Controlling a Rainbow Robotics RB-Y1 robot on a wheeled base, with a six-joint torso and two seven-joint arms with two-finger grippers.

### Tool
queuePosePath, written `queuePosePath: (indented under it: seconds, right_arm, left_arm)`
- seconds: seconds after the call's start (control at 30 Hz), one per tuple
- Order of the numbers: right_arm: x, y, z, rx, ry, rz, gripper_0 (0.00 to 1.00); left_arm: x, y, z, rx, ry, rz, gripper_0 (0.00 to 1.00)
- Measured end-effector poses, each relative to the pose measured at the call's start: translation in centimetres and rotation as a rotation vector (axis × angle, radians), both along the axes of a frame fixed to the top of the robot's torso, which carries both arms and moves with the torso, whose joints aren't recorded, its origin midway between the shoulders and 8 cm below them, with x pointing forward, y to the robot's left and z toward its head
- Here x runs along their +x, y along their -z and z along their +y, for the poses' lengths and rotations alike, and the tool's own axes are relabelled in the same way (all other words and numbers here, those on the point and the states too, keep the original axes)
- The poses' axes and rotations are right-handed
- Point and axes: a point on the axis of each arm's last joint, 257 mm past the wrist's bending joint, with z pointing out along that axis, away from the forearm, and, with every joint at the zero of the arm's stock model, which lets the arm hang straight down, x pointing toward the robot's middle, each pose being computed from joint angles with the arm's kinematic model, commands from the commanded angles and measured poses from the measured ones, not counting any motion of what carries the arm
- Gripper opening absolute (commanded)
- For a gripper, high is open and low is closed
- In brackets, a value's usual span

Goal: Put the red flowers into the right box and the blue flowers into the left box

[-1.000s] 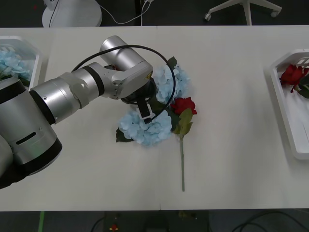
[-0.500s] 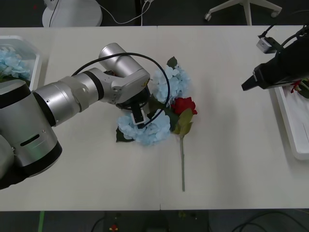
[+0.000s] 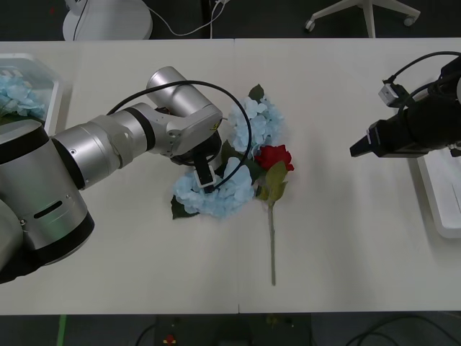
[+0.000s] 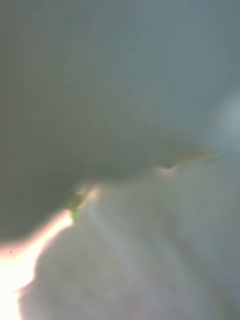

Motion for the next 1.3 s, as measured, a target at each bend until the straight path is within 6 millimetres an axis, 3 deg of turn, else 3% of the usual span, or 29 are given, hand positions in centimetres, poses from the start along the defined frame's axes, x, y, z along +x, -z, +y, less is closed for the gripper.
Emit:
queuePosePath:
  seconds: [0.13,0.3,0.53,0.77,0.97,1.17,1.3]
  right_arm:
    - [-1.0,0.8,0.6,0.000,-0.022,-0.006,0.94]
    - [-2.9,1.1,2.9,0.051,0.007,-0.009,0.94]
    - [-4.5,2.0,6.5,0.119,0.034,-0.026,0.95]
    - [-5.5,5.7,9.7,0.128,0.095,-0.027,0.95]
    - [-6.7,8.5,9.9,0.038,0.051,-0.034,0.96]
    - [-7.1,8.9,10.9,0.035,0.114,0.006,0.96]
    - [-6.8,8.6,12.9,0.035,0.097,0.009,0.96]
  left_arm:
    - [-0.8,0.4,-0.8,-0.043,-0.022,0.035,0.00]
    - [-2.9,0.2,-1.5,-0.086,-0.067,0.135,0.00]
    - [-2.9,-4.0,-3.1,-0.197,-0.060,0.168,0.00]
    - [-2.7,-8.0,-3.4,-0.229,-0.079,0.141,0.00]
    - [-2.1,-12.4,-3.8,-0.358,-0.208,0.102,0.00]
    - [-2.2,-13.6,-3.0,-0.474,-0.316,0.143,0.00]
    - [-1.7,-14.6,-2.3,-0.564,-0.460,0.158,0.00]
